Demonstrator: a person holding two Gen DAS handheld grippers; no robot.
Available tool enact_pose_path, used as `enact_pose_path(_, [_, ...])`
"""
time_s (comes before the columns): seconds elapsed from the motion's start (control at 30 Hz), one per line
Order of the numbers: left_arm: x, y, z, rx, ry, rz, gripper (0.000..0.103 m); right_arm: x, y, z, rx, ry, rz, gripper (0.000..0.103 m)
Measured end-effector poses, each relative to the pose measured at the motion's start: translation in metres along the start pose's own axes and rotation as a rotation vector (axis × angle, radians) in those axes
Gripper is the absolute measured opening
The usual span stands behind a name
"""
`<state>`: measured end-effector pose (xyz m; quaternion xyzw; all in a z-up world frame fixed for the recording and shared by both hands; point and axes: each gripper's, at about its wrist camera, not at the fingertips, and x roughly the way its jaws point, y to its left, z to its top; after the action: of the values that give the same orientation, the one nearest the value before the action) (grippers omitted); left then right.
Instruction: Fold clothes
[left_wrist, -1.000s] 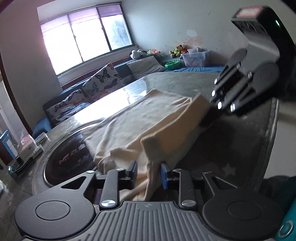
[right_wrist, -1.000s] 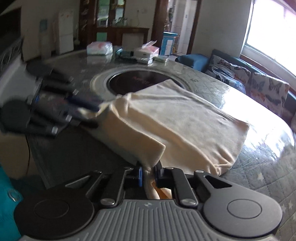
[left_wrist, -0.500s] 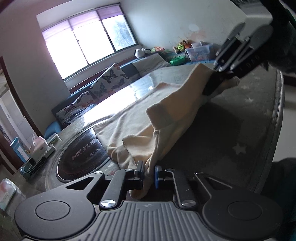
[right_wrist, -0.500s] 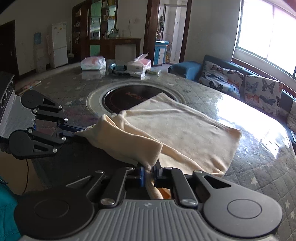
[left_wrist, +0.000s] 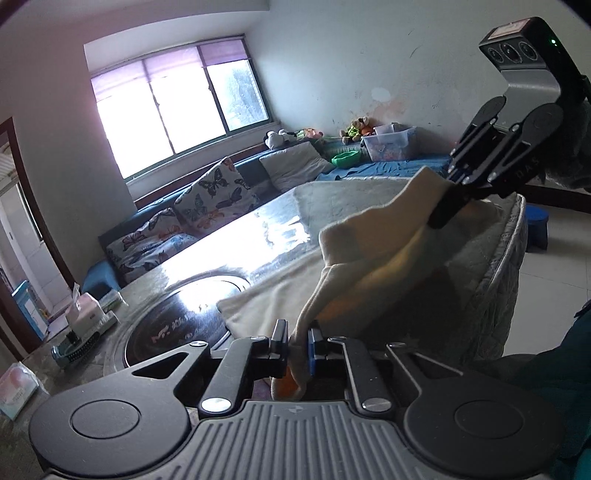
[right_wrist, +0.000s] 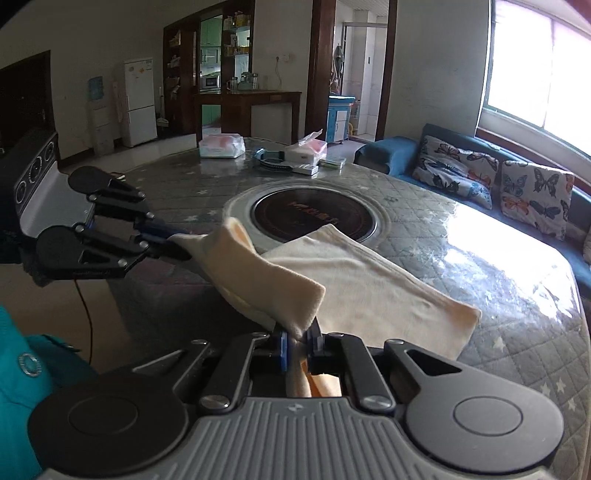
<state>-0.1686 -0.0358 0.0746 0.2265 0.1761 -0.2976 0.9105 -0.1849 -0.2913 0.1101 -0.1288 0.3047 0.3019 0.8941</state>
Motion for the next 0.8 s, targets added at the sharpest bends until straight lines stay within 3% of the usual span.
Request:
enact_pose_path(0.27, [0.048,0.028,0.022,-0.053,-0.001,0.064,0.011,0.012,-0.024,0.016,0.043,-0.012,-0.031,0.008])
enact_pose_path(0.47, [0.109,0.057,0.041,-0.107,0.057,0.109,0.011,0.042,-0.061,0.04,0.077,-0.015,-0.073,0.008])
enact_pose_path(0.63, [0.167,0.083,0.044,-0.209,0.138,0.143,0.011,0.089,-0.096,0.054,0.11,0.017,-0.114,0.008])
enact_pose_path(0.8, [0.214,0.09,0.036,-0.258,0.202,0.167,0.011,0.14,-0.119,0.047,0.187,0.063,-0.167,0.009])
